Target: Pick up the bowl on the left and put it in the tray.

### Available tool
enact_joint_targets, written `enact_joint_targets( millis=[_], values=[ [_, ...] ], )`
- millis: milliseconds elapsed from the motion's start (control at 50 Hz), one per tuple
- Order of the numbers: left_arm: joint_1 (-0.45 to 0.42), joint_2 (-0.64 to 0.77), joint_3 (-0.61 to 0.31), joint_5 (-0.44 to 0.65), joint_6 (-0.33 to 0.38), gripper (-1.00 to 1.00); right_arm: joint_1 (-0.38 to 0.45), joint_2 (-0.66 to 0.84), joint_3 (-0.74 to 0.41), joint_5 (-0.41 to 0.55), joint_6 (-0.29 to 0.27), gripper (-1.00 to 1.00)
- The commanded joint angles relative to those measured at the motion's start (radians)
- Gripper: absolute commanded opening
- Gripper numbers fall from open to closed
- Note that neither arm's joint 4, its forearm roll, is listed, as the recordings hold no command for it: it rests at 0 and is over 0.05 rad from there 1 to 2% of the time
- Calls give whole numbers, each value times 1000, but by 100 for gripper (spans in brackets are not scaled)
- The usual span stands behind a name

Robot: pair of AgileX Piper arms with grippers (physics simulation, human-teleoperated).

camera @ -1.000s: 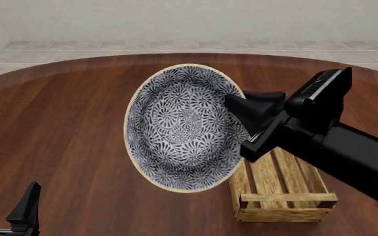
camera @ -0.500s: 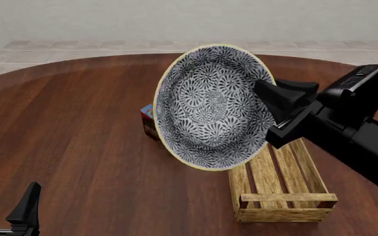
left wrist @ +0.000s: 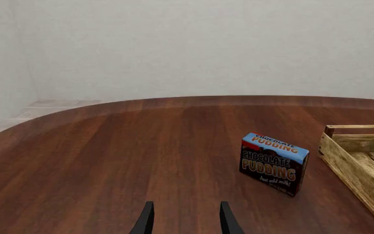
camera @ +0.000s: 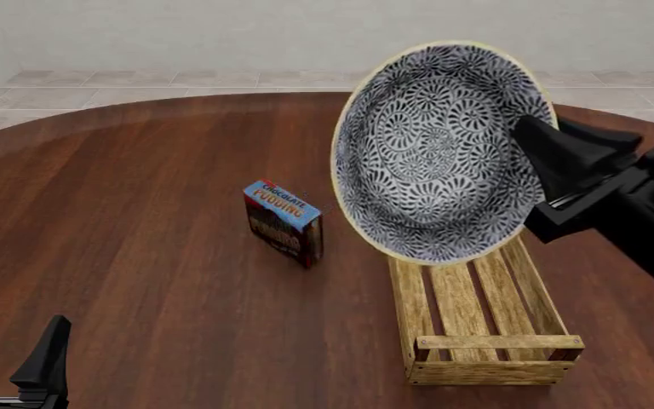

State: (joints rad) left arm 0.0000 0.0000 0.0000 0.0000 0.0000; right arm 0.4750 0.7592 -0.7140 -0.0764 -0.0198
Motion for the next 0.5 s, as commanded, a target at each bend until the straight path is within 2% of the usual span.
enact_joint_targets(
  millis=[20, 280, 500],
  values=[
    [0, 0, 0, 0, 0, 100, -22, -19, 4, -10, -5, -100],
    [0, 0, 0, 0, 0, 100, -76, -37, 14, -8, 1, -100],
    [0, 0, 0, 0, 0, 100, -133, -30, 32, -20, 53, -100]
  ],
)
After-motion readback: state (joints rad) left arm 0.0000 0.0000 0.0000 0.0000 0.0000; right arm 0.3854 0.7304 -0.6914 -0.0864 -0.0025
